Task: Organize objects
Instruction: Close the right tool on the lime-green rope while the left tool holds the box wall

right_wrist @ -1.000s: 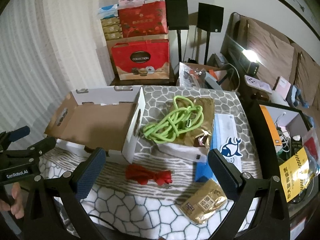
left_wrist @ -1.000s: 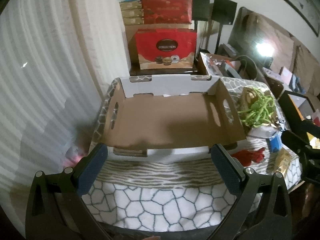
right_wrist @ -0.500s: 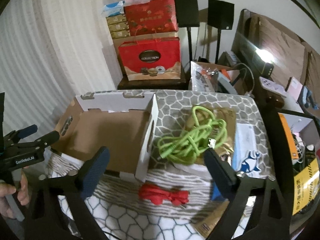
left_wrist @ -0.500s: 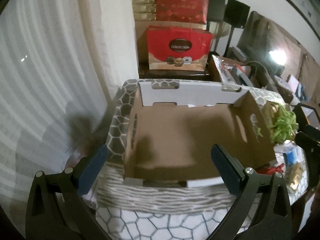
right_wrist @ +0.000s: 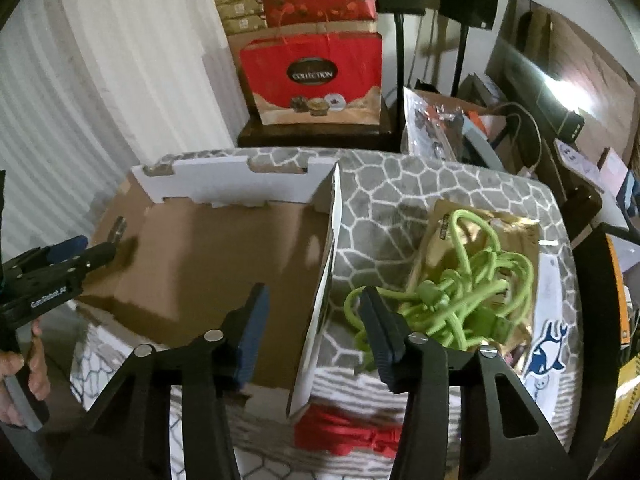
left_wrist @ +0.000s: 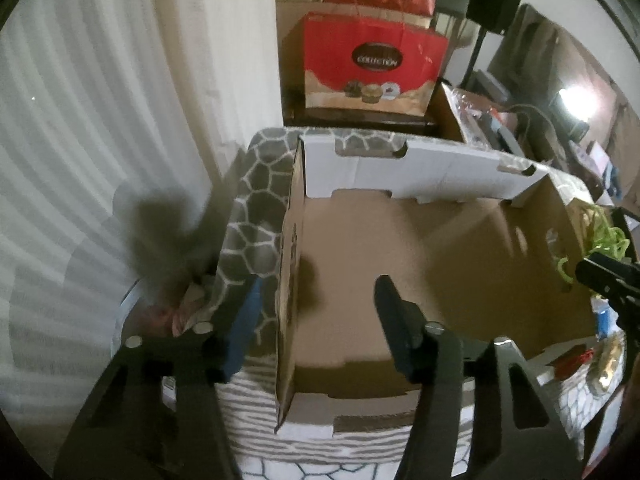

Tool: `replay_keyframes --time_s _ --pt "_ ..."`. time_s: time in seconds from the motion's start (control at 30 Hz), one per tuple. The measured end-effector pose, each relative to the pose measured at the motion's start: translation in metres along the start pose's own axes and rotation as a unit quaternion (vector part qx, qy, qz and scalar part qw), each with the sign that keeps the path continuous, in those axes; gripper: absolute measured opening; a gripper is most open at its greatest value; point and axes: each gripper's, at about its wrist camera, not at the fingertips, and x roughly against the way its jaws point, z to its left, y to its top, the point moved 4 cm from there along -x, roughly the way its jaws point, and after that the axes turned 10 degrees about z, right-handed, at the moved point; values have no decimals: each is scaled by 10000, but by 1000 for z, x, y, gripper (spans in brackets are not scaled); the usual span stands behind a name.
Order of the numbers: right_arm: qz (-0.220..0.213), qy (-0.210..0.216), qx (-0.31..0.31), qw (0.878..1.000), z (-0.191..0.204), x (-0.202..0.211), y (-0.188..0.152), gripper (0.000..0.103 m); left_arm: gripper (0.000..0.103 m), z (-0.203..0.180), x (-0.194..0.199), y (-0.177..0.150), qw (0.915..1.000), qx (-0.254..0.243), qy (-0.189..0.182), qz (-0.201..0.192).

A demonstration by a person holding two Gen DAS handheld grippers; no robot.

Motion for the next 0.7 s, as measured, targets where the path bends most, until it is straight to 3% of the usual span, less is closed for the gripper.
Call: replay_keyframes --time_s 0.17,0.27,0.53,0.7 --pt "274 252 25 9993 0 -24 3 25 42 6 -14 -1 9995 181 -209 168" --pt "309 100 107 9994 3 -31 4 22 34 10 -21 -2 9984 325 -391 241" --pt "312 -219 275 9989 9 -38 2 15 13 18 -28 -3 9988 361 -201 253" --pt "338 -259 347 9985 11 -37 1 14 11 23 -24 -6 9984 403 -288 277"
